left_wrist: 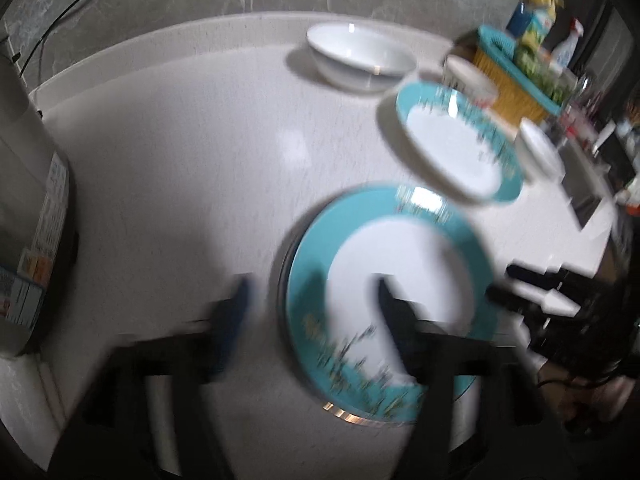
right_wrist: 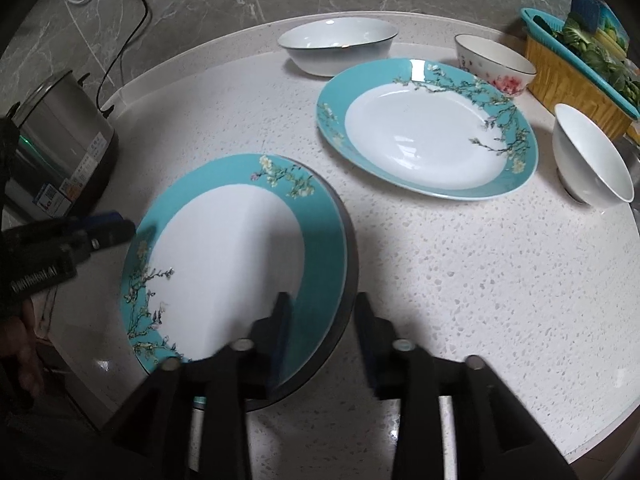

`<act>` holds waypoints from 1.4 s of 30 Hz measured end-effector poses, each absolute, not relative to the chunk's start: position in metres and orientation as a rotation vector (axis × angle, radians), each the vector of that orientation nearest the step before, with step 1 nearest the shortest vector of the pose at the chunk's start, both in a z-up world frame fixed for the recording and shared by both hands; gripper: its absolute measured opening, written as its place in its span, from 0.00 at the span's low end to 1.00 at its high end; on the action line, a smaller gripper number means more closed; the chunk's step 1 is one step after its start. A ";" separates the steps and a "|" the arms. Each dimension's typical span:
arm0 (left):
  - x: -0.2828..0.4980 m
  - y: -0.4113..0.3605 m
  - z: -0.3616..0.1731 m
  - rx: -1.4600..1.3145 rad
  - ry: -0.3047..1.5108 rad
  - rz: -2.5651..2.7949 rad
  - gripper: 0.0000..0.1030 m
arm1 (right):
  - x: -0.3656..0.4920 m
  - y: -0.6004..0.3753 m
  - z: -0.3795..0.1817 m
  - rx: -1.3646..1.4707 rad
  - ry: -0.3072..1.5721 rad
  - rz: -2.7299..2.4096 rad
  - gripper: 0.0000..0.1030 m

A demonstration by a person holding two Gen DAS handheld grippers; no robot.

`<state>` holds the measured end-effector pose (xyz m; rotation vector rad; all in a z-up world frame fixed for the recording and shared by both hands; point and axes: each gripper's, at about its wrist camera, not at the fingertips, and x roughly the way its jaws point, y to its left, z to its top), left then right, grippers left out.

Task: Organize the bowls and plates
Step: 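Lower the teal plate onto the grey plate and open both grippers, then move both grippers to the rim of the large blossom-pattern teal plate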

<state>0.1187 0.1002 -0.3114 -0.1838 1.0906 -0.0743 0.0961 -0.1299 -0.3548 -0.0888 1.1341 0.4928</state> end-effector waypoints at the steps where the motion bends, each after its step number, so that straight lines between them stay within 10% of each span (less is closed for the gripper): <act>1: 0.125 0.102 -0.305 -0.221 1.071 -0.104 0.83 | 0.098 -0.134 -0.351 -0.074 1.133 0.493 0.50; 12: 0.260 0.081 -0.286 -0.239 1.189 -0.299 0.83 | 0.173 -0.278 -0.320 0.536 1.083 0.304 0.85; 42: 0.369 0.025 -0.357 -0.153 1.337 -0.417 0.83 | 0.258 -0.283 -0.376 0.570 1.170 0.370 0.90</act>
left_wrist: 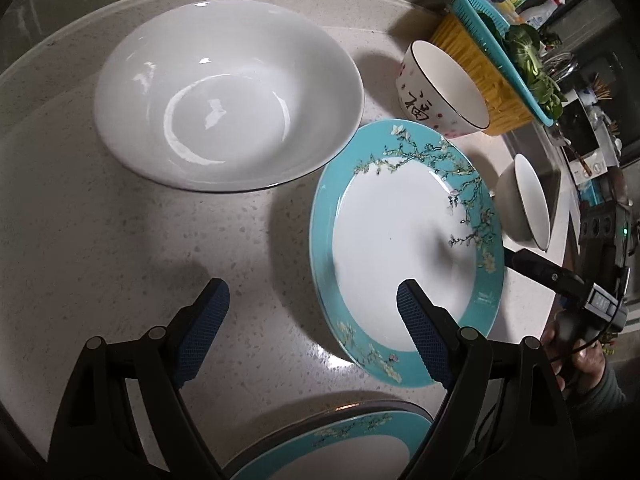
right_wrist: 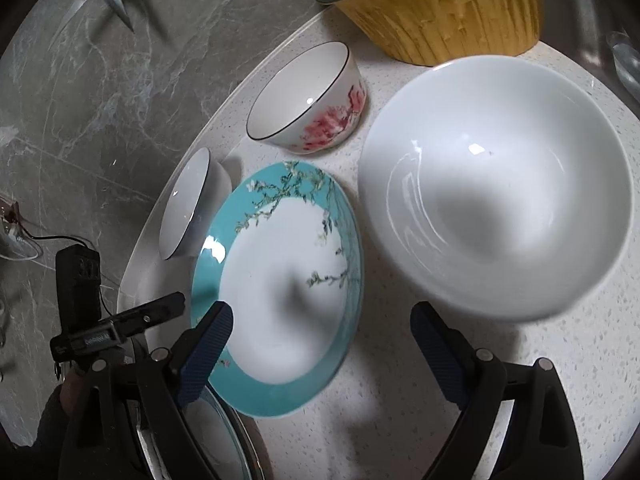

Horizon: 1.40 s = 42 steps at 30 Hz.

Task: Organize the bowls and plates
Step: 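Move both grippers to the rim of the large blossom-pattern teal plate, then close the left gripper on the blossom plate rim while the right gripper grips and lifts it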

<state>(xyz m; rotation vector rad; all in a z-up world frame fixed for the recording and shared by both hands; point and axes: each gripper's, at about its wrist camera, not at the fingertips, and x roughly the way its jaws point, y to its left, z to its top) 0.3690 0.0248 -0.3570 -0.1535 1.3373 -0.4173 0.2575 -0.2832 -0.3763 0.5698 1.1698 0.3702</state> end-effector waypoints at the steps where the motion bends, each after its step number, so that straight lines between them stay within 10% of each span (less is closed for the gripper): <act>1: 0.370 0.023 -0.359 -0.146 1.340 -0.419 0.83 | 0.260 -0.282 -0.377 0.561 1.179 0.360 0.90; 17: 0.385 -0.007 -0.363 -0.167 1.331 -0.487 0.81 | 0.270 -0.272 -0.387 0.596 1.188 0.392 0.87; 26: 0.391 -0.010 -0.367 -0.216 1.341 -0.507 0.80 | 0.275 -0.270 -0.391 0.616 1.220 0.408 0.57; 33: 0.395 -0.005 -0.372 -0.181 1.360 -0.469 0.23 | 0.274 -0.275 -0.395 0.664 1.231 0.408 0.55; 38: 0.394 -0.006 -0.379 -0.168 1.384 -0.457 0.17 | 0.274 -0.275 -0.394 0.651 1.215 0.396 0.53; 42: 0.394 -0.004 -0.383 -0.176 1.384 -0.434 0.16 | 0.276 -0.278 -0.395 0.595 1.246 0.321 0.18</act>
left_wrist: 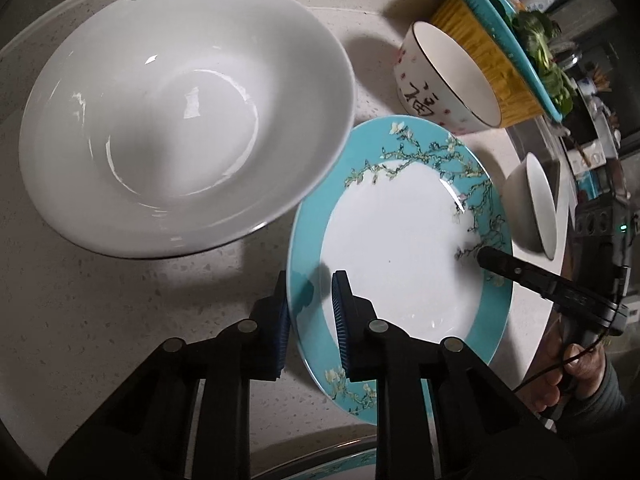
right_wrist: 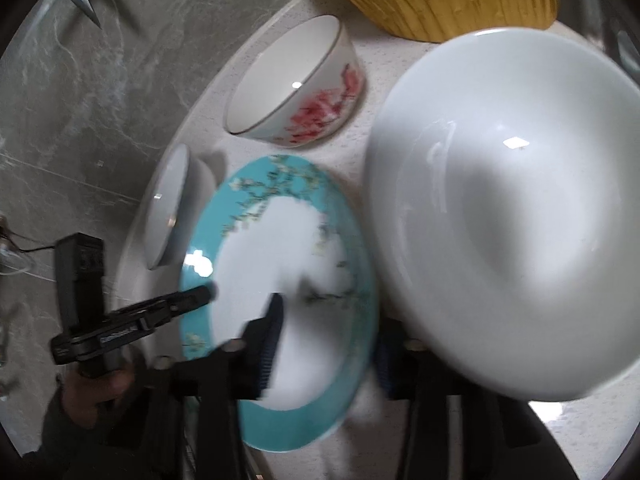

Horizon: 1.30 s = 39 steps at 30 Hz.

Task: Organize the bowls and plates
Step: 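Close the left gripper on the blossom plate rim while the right gripper grips and lifts it, then carry the blossom plate with both grippers over the plate stack by the pot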

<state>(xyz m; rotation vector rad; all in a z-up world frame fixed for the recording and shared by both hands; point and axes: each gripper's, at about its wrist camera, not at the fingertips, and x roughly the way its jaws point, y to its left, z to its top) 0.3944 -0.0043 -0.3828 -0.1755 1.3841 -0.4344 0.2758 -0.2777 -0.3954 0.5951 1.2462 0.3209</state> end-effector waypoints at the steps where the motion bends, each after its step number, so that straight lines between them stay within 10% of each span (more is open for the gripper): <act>1: 0.395 -0.004 -0.383 -0.172 1.385 -0.429 0.13 | 0.276 -0.282 -0.398 0.610 1.255 0.310 0.09; 39: 0.268 0.071 -0.278 -0.238 1.224 -0.366 0.13 | 0.224 -0.241 -0.306 0.506 1.193 0.465 0.10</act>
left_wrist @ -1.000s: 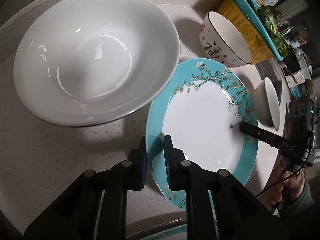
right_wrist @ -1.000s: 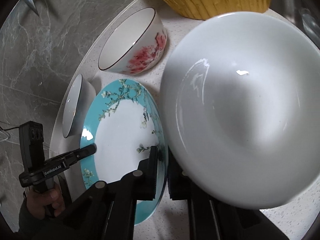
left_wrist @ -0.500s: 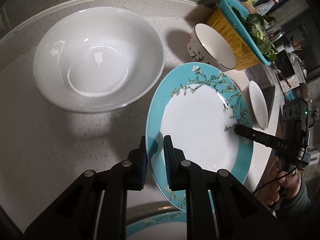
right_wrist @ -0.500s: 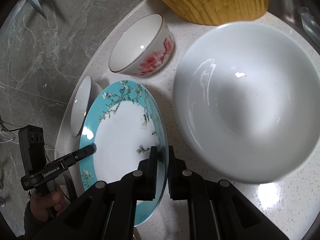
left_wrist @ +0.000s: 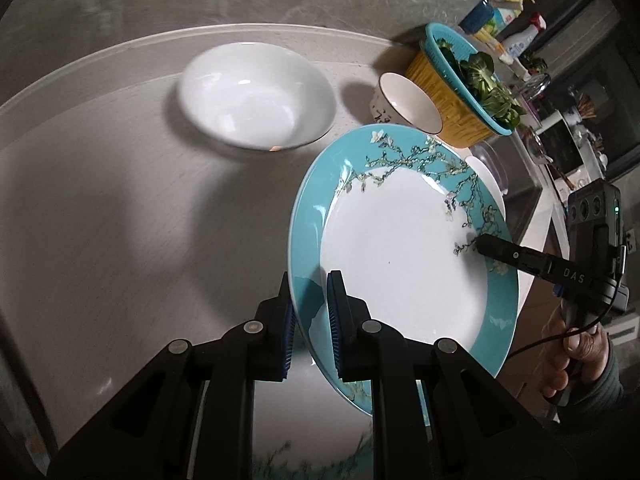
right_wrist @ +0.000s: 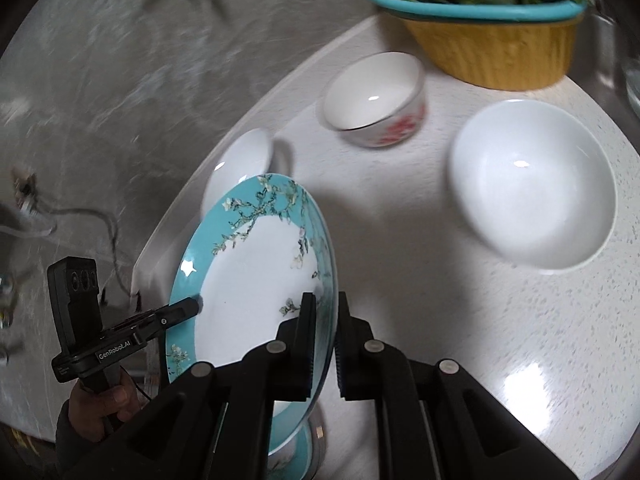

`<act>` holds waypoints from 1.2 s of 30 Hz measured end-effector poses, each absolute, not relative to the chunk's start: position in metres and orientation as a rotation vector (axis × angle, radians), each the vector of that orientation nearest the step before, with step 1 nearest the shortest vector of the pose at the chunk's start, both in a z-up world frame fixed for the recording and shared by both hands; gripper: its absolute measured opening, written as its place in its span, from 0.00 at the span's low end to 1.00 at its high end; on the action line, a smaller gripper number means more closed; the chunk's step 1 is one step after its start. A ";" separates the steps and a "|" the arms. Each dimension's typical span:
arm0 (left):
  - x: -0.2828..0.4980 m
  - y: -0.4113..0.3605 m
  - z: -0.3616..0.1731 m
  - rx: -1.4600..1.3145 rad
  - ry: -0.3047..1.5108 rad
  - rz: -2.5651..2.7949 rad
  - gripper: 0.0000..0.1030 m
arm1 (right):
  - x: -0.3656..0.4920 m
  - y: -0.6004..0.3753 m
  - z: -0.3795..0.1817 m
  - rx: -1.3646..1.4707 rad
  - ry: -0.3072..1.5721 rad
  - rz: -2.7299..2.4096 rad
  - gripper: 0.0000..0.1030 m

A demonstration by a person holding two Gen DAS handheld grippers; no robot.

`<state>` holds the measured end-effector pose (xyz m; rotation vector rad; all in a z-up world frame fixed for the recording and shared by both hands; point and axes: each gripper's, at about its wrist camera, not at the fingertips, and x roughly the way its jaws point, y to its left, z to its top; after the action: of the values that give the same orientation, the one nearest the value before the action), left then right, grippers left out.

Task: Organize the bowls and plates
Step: 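Carry the blossom plate with both grippers over the plate stack by the pot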

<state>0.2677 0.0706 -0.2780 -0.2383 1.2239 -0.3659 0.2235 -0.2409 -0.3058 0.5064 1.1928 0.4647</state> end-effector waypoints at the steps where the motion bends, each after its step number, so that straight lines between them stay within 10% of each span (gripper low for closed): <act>1: 0.256 0.078 -0.276 -0.247 1.219 -0.352 0.12 | 0.221 -0.233 -0.304 0.494 1.194 0.479 0.10; 36: 0.099 0.132 -0.352 -0.256 1.241 -0.211 0.14 | 0.133 -0.132 -0.348 0.076 1.251 0.533 0.16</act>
<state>0.0995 0.1320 -0.3521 -0.2559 1.2412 -0.2114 0.1326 -0.1319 -0.3482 0.0763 1.2510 0.5326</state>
